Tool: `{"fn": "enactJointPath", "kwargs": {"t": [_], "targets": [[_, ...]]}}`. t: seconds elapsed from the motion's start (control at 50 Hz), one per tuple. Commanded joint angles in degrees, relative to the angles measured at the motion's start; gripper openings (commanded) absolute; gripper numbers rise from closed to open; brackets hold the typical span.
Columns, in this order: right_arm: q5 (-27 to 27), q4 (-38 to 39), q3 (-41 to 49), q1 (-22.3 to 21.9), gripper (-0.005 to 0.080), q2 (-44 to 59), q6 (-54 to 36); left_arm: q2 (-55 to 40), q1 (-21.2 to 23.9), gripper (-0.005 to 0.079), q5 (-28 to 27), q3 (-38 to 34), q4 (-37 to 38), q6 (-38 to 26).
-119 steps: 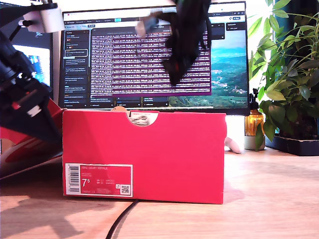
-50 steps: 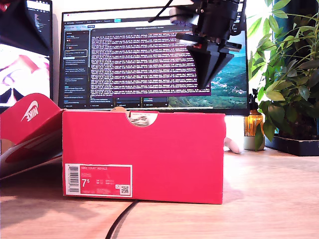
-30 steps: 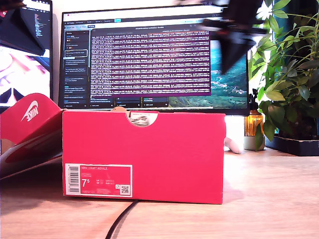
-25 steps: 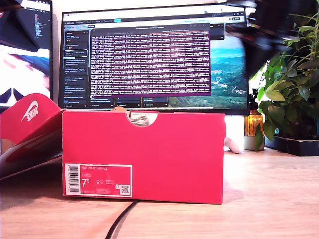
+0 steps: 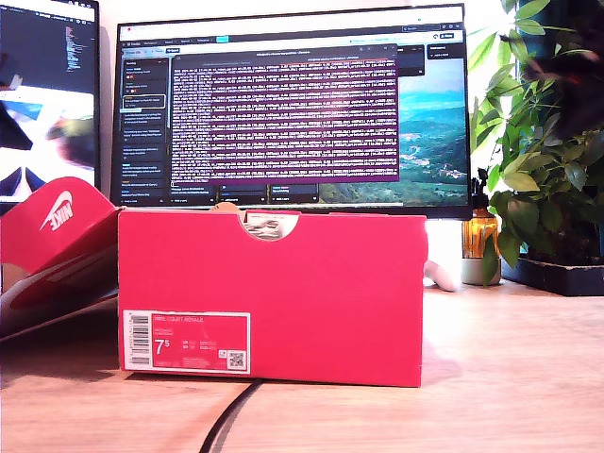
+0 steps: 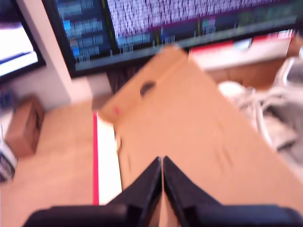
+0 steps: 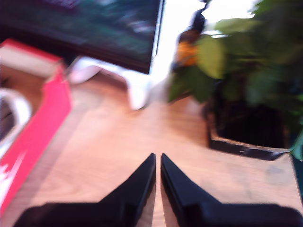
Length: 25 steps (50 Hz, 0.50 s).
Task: Pack the white shoes by picking the first shoe and placing it inside the red shoebox, left side, then picking and rotating the second shoe and placing it in the shoebox
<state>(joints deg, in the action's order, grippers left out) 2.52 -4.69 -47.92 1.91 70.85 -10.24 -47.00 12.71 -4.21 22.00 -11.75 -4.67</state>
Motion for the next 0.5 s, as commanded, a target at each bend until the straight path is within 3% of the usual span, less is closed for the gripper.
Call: {"fn": "enactJointPath", "kwargs": {"t": [0.0, 0.26, 0.48], "targets": [[0.5, 5.2, 5.5, -0.2, -0.0013, -0.4, 1.5, -0.1, 0.0, -0.0018, -0.1, -2.6, -3.1, 0.3], [-0.3, 25.6, 20.4, -1.4, -0.0013, -2.5, 4.2, -0.1, 0.0, -0.0018, 0.3, -8.7, -13.1, 1.8], [-1.7, 34.8, 28.5, -1.4, -0.0013, -2.6, 5.3, 0.2, 0.0, -0.0018, 0.4, -12.6, -17.2, 2.7]]}}
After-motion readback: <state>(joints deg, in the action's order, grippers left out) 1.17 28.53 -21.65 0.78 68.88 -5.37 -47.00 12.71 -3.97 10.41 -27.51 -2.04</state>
